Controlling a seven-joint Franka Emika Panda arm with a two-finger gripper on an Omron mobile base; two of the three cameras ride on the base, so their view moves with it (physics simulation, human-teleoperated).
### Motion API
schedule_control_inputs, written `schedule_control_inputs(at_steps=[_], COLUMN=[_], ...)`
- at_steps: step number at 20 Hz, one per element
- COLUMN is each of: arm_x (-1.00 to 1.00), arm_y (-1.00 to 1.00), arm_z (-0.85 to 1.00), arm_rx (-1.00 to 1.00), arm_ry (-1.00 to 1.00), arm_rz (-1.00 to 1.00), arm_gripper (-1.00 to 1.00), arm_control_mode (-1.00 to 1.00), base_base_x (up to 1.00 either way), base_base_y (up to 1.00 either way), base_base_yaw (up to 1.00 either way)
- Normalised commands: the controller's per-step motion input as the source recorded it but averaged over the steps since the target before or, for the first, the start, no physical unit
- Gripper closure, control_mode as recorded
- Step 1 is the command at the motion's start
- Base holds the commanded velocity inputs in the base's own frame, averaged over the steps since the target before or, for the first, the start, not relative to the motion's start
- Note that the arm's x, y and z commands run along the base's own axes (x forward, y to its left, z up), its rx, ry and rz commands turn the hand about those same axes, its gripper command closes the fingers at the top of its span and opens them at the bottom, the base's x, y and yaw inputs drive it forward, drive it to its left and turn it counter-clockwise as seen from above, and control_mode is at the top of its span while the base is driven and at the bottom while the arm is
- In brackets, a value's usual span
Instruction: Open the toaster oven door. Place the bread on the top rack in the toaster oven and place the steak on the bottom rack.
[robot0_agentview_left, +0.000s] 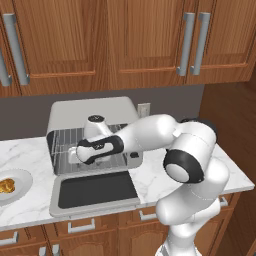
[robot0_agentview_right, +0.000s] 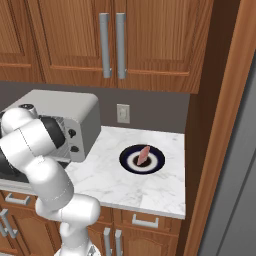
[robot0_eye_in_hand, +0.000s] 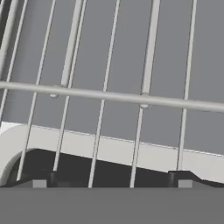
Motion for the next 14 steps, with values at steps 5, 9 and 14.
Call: schedule_control_inputs(at_steps=[5,9,14], arm_x=[-0.65,-0.72,-0.71], arm_y=[0.19,0.24,0.22], arm_z=[-0.82,-0.94,-0.94], arm_rx=[-0.14,-0.23,-0.23], arm_ry=[0.19,0.07,0.06], arm_rz=[0.01,0.00,0.00], arm_gripper=[-1.00,-1.00,-1.00], arm_control_mode=[-1.00,-1.00,-1.00], base_base_x=[0.00,0.00,0.00], base_base_y=[0.00,0.00,0.00], base_base_yaw=[0.00,0.00,0.00])
